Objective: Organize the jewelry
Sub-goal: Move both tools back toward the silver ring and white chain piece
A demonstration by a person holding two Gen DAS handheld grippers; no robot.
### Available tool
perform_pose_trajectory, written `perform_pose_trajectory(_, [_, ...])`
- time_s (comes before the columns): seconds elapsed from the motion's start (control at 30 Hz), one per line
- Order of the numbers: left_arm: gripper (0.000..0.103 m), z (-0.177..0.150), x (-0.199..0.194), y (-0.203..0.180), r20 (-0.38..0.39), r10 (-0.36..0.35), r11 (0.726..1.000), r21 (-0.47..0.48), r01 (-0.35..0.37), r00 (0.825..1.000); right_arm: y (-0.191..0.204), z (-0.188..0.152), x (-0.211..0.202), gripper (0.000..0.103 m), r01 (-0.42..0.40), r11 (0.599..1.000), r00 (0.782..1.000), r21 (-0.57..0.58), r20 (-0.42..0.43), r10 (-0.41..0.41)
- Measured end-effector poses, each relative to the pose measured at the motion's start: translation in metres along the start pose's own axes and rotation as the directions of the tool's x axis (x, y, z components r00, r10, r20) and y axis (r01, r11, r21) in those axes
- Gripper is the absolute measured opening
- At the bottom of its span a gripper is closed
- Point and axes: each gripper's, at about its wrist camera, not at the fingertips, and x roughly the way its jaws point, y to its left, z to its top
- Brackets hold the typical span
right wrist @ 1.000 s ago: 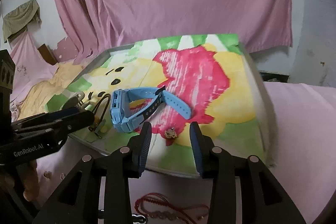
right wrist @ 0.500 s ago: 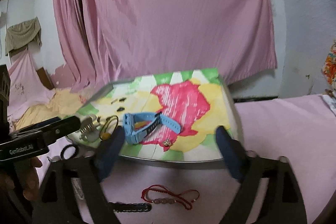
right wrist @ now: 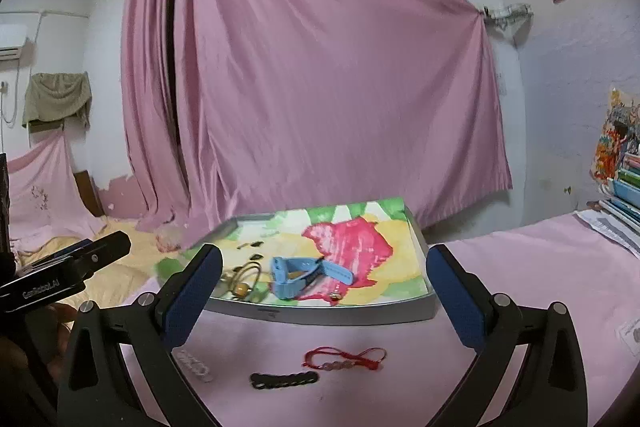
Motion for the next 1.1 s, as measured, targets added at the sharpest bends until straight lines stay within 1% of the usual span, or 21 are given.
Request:
perform_pose_trajectory(0.1, [0.103, -0.005, -0.011, 0.004, 0.013, 0.007, 1.0, 0.008, -0.007, 1.0, 0.008, -0.007, -0.014, 0.1, -0.009, 1.0, 1.0, -0.012, 0.03, 0.009])
perform_pose_trajectory(0.3, [0.103, -0.014, -0.028, 0.016, 0.032, 0.026, 1.0, 0.013, -0.026, 0.999, 0.018, -0.019, -0.033, 0.101, -0.007, 0.999, 0.998, -0.038, 0.059, 0.009])
perform_pose_trajectory(0.5, [0.103, -0.025, -0.038, 0.026, 0.016, 0.034, 0.999, 0.027, -0.034, 0.999, 0.027, -0.027, -0.044, 0.101, -0.014, 0.999, 0.997, -0.047, 0.074, 0.017])
perform_pose_trajectory(0.77, [0.103, -0.035, -0.042, 0.041, -0.014, 0.043, 0.999, 0.026, -0.043, 0.999, 0.042, -0.038, -0.049, 0.101, -0.032, 0.996, 0.999, -0.081, 0.042, 0.035])
perform_pose_trajectory(1.1, [0.103, -0.043, -0.033, 0.063, -0.077, 0.022, 1.0, 0.002, -0.022, 0.997, 0.061, -0.048, -0.034, 0.101, -0.062, 0.994, 0.997, -0.093, -0.045, 0.058])
